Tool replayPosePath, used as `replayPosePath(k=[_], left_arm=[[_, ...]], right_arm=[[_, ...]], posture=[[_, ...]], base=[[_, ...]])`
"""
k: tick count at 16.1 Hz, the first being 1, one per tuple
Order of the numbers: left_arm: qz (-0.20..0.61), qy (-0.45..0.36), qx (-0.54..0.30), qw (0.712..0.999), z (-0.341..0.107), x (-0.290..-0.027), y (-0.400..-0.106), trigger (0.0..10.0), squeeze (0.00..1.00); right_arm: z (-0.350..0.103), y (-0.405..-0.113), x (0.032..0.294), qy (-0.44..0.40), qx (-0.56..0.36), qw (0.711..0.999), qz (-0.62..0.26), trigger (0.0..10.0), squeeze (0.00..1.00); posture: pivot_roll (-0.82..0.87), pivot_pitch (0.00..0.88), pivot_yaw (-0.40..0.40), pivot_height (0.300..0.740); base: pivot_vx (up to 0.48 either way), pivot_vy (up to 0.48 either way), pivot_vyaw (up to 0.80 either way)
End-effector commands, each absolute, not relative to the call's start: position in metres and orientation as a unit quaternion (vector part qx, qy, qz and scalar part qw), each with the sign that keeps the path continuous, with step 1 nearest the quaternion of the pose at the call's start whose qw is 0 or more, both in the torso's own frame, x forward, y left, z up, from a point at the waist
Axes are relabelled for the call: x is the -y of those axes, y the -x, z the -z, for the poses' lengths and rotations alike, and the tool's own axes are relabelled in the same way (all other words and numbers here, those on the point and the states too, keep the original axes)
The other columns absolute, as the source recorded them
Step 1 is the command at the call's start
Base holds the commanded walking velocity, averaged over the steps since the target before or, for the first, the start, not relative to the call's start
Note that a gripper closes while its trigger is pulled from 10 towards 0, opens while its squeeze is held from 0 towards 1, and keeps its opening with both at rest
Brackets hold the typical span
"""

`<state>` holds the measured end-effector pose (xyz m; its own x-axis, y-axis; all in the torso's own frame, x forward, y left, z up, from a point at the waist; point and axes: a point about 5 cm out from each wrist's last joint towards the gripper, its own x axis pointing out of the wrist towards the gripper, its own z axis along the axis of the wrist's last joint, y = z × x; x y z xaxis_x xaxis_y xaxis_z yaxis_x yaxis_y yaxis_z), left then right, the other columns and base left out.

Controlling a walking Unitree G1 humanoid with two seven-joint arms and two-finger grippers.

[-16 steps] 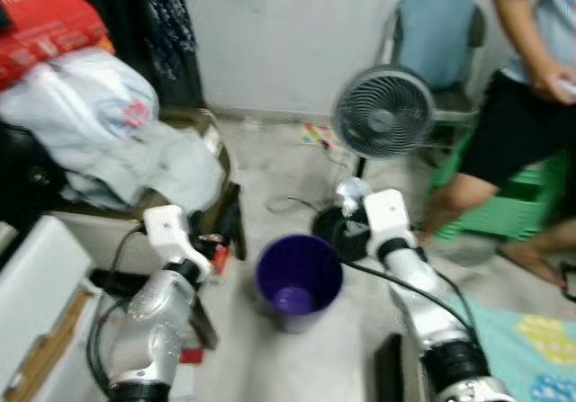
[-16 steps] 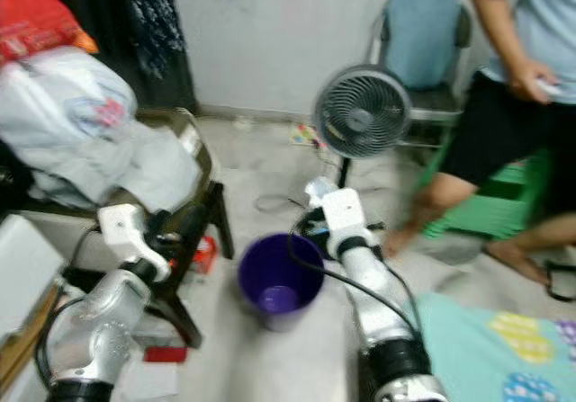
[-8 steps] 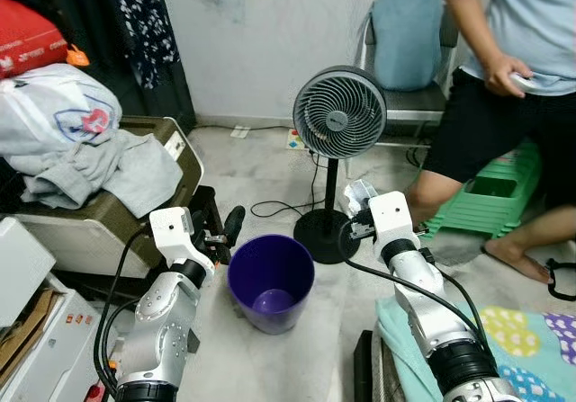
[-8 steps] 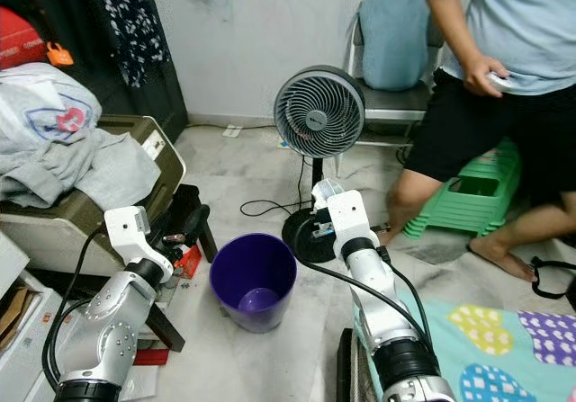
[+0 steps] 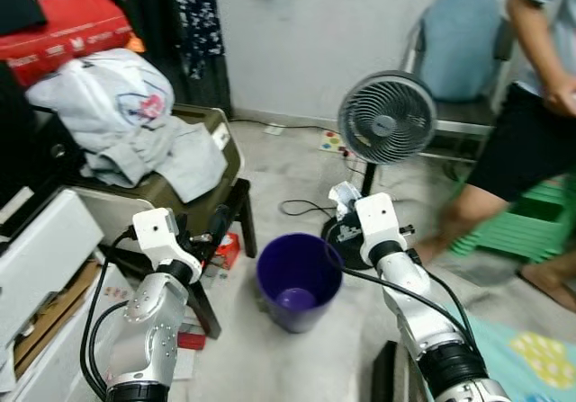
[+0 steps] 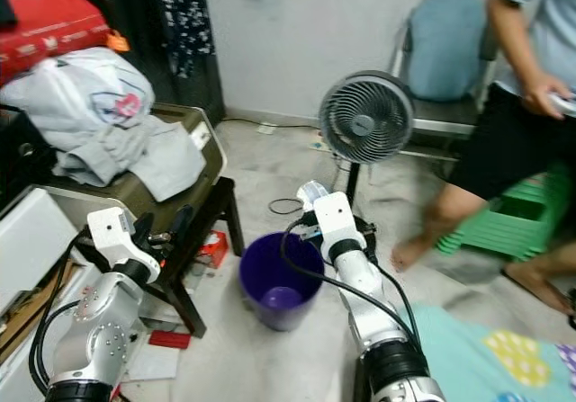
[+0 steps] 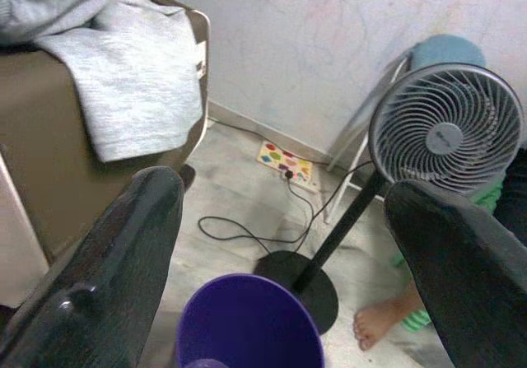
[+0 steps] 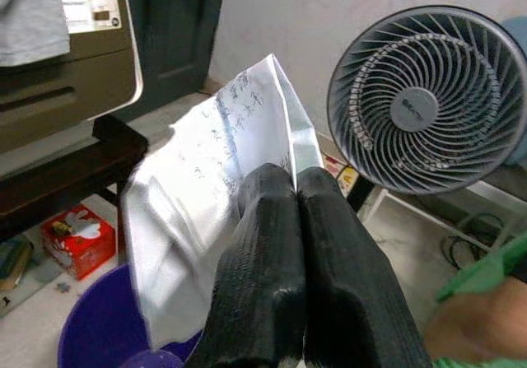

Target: Clean up the room

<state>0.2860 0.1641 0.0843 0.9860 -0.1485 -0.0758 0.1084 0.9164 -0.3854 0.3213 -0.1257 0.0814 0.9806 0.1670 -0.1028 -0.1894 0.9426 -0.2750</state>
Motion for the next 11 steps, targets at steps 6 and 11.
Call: replayPosePath(k=[6, 11], left_arm=[[0.106, 0.192, -0.039, 0.975, -0.0876, -0.1572, -0.2846, 10.0, 0.0], [0.109, 0.192, -0.039, 0.974, -0.0875, -0.1571, -0.2838, 10.0, 0.0]], right_arm=[[-0.0834, -0.3225, 0.1244, 0.148, -0.032, 0.984, -0.096, 10.0, 0.0], [-0.0834, -0.3226, 0.1249, 0.148, -0.033, 0.984, -0.096, 10.0, 0.0]], posture=[[-0.17, 0.0, 0.033, 0.74], [-0.17, 0.0, 0.032, 0.74]], base=[[0.0, 0.0, 0.0], [0.283, 0.0, 0.0]])
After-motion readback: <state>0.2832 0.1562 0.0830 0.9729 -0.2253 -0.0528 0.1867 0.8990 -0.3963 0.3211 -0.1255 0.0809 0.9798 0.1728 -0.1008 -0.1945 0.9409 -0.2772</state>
